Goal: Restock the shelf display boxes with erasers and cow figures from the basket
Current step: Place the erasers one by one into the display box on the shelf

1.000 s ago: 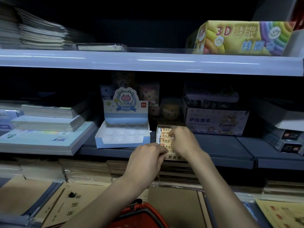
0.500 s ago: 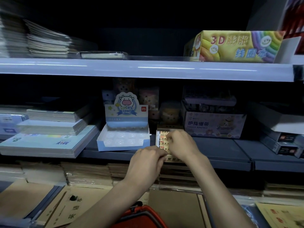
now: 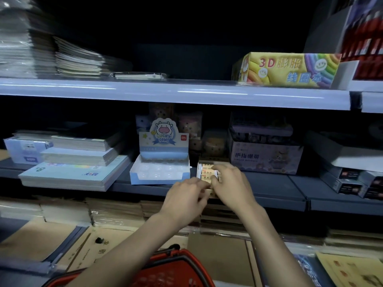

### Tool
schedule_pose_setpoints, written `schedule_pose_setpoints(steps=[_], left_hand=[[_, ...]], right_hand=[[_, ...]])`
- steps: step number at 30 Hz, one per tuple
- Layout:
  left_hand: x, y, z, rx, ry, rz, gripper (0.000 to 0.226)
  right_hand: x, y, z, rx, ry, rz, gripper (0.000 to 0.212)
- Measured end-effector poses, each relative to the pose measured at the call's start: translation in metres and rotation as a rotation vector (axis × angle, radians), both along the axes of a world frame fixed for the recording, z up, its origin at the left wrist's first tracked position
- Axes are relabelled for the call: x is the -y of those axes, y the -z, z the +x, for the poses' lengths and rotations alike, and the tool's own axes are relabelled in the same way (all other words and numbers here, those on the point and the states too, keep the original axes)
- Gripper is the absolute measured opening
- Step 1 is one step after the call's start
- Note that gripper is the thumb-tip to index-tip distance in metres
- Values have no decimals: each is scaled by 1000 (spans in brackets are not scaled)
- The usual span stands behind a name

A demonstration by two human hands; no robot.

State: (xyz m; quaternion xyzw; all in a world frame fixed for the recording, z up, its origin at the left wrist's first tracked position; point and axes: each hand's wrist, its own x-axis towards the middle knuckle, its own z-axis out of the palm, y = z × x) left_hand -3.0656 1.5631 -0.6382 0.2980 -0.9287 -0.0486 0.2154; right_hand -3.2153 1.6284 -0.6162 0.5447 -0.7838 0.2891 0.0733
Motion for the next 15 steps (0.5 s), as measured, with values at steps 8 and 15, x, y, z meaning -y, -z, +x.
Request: schedule_pose_setpoints(steps=[8, 15], left_hand=[[-16, -1, 66, 15, -84, -53, 68], [-35, 51, 193, 156, -174, -70, 76]], right_hand=[[-49, 8, 45, -130, -87, -122, 58], [-63, 59, 119, -139, -411, 84, 70]])
